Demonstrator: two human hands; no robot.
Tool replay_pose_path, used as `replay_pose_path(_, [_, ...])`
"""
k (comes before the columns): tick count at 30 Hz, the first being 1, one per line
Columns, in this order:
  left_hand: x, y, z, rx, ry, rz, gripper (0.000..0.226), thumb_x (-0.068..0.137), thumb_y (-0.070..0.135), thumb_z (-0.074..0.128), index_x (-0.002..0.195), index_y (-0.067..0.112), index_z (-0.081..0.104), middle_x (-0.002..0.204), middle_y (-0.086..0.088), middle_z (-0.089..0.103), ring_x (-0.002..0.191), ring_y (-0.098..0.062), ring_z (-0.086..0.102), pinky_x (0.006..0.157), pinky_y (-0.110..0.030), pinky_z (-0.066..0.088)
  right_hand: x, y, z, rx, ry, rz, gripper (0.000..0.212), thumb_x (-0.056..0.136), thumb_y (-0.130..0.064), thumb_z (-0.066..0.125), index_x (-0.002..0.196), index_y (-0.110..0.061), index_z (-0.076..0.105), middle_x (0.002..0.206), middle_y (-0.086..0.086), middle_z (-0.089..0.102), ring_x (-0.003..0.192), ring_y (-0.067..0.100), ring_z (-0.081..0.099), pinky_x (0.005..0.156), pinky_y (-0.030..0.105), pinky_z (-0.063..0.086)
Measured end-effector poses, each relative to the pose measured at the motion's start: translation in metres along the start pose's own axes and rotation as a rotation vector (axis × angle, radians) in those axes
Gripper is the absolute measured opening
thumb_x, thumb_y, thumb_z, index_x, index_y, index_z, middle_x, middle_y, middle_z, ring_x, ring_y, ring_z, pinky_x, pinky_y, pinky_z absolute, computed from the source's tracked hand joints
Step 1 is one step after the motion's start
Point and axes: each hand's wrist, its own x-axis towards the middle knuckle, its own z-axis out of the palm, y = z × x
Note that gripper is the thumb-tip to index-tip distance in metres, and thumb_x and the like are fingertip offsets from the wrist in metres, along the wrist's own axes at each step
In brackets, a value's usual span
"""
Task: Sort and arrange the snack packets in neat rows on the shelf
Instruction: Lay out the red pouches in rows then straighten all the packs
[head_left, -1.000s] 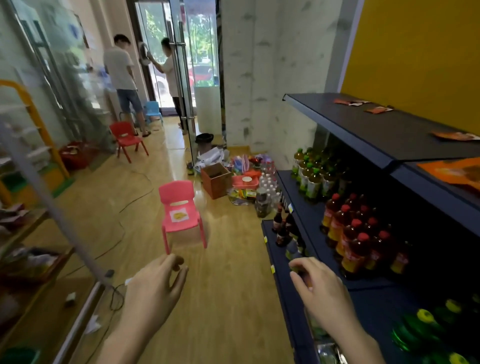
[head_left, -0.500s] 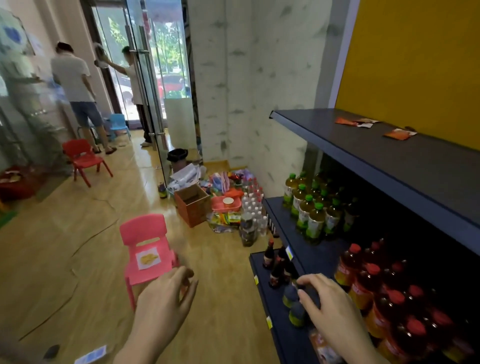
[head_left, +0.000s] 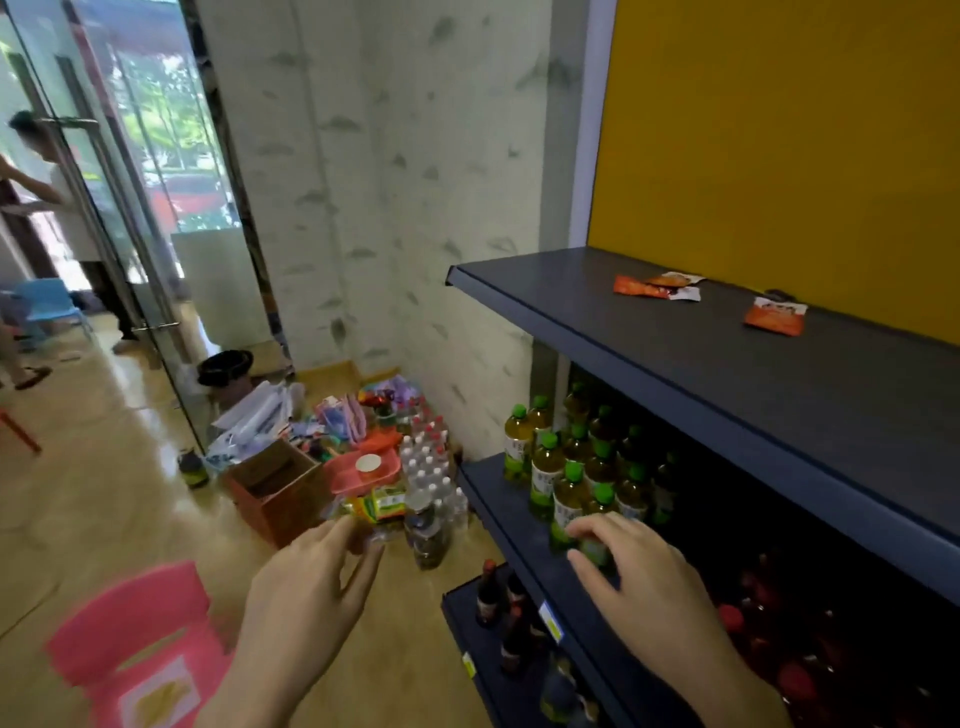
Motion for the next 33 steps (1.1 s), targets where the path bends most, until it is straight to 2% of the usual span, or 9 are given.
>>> replay_pose_path(6, [0.129, 0.012, 0.031, -0.144, -0.016, 0.239, 0.010, 0.085, 0.040, 0.058, 0.088, 0.032, 0.060, 0.074, 0.011, 0.064, 0.061, -0.005, 0.059, 0.048, -0.019, 0.046, 0.071, 0.000, -0.010, 0.000, 0.200, 0.093, 0.019, 0.094, -0.036, 0.046, 0.110, -0.035, 0.055, 0.104, -0.025, 0.053, 0.099, -0.006, 0.049, 0.084, 0.013, 0.043])
replay_pose_path(12, [0.247, 0.056, 0.047, -0.345, 0.036, 0.534, 0.025, 0.086, 0.048, 0.046, 0.083, 0.028, 0.060, 0.067, 0.012, 0.062, 0.059, -0.009, 0.058, 0.048, -0.027, 0.048, 0.121, 0.001, -0.056, -0.067, 0.400, 0.217, 0.020, 0.093, -0.037, 0.047, 0.111, -0.036, 0.056, 0.107, -0.026, 0.056, 0.103, -0.007, 0.050, 0.090, 0.018, 0.044])
replay_pose_path(15, [0.288, 0.090, 0.053, -0.412, 0.040, 0.652, 0.019, 0.087, 0.043, 0.052, 0.084, 0.027, 0.060, 0.070, 0.012, 0.061, 0.061, -0.008, 0.053, 0.046, -0.020, 0.040, 0.129, 0.008, -0.082, -0.139, 0.486, 0.296, 0.019, 0.092, -0.036, 0.048, 0.110, -0.037, 0.056, 0.109, -0.026, 0.056, 0.106, -0.007, 0.050, 0.091, 0.021, 0.044])
replay_pose_path(17, [0.309, 0.117, 0.057, -0.453, 0.028, 0.705, 0.012, 0.087, 0.034, 0.058, 0.088, 0.023, 0.062, 0.077, 0.008, 0.062, 0.068, -0.011, 0.054, 0.052, -0.023, 0.039, 0.130, 0.016, -0.099, -0.164, 0.537, 0.361, 0.018, 0.092, -0.035, 0.050, 0.109, -0.036, 0.057, 0.110, -0.023, 0.058, 0.107, -0.002, 0.053, 0.092, 0.027, 0.046])
replay_pose_path(20, [0.334, 0.159, 0.064, -0.517, -0.031, 0.767, 0.014, 0.087, 0.034, 0.055, 0.093, 0.023, 0.062, 0.085, 0.006, 0.063, 0.079, -0.016, 0.059, 0.065, -0.032, 0.049, 0.124, 0.037, -0.125, -0.222, 0.599, 0.465, 0.017, 0.091, -0.032, 0.053, 0.106, -0.032, 0.060, 0.109, -0.017, 0.062, 0.106, 0.007, 0.058, 0.090, 0.035, 0.048])
replay_pose_path(22, [0.349, 0.188, 0.072, -0.583, -0.072, 0.797, 0.015, 0.087, 0.033, 0.056, 0.095, 0.021, 0.062, 0.088, 0.002, 0.064, 0.081, -0.019, 0.059, 0.069, -0.036, 0.050, 0.115, 0.057, -0.141, -0.241, 0.631, 0.553, 0.016, 0.091, -0.029, 0.054, 0.104, -0.029, 0.062, 0.107, -0.012, 0.065, 0.104, 0.009, 0.059, 0.091, 0.034, 0.047])
replay_pose_path(26, [0.377, 0.247, 0.097, -0.625, -0.149, 0.747, 0.022, 0.087, 0.032, 0.058, 0.099, 0.014, 0.065, 0.102, -0.008, 0.067, 0.098, -0.029, 0.058, 0.077, -0.039, 0.047, 0.093, 0.100, -0.176, -0.047, 0.772, 0.719, 0.012, 0.090, -0.017, 0.057, 0.095, -0.023, 0.066, 0.102, 0.000, 0.069, 0.098, 0.019, 0.062, 0.089, 0.032, 0.046])
replay_pose_path(29, [0.397, 0.283, 0.114, -0.562, -0.201, 0.710, 0.031, 0.089, 0.032, 0.056, 0.105, 0.006, 0.063, 0.113, -0.015, 0.062, 0.108, -0.034, 0.052, 0.084, -0.042, 0.043, 0.070, 0.138, -0.201, -0.132, 0.864, 0.920, 0.017, 0.092, -0.017, 0.054, 0.103, -0.014, 0.067, 0.110, 0.006, 0.067, 0.105, 0.023, 0.060, 0.087, 0.032, 0.044])
replay_pose_path(33, [0.414, 0.313, 0.129, -0.391, -0.217, 0.659, 0.040, 0.091, 0.029, 0.050, 0.121, 0.002, 0.053, 0.126, -0.021, 0.050, 0.120, -0.036, 0.042, 0.092, -0.043, 0.038, 0.047, 0.179, -0.222, -0.296, 0.975, 1.155, 0.023, 0.094, -0.017, 0.047, 0.109, -0.015, 0.065, 0.121, 0.015, 0.056, 0.108, 0.034, 0.054, 0.083, 0.038, 0.044])
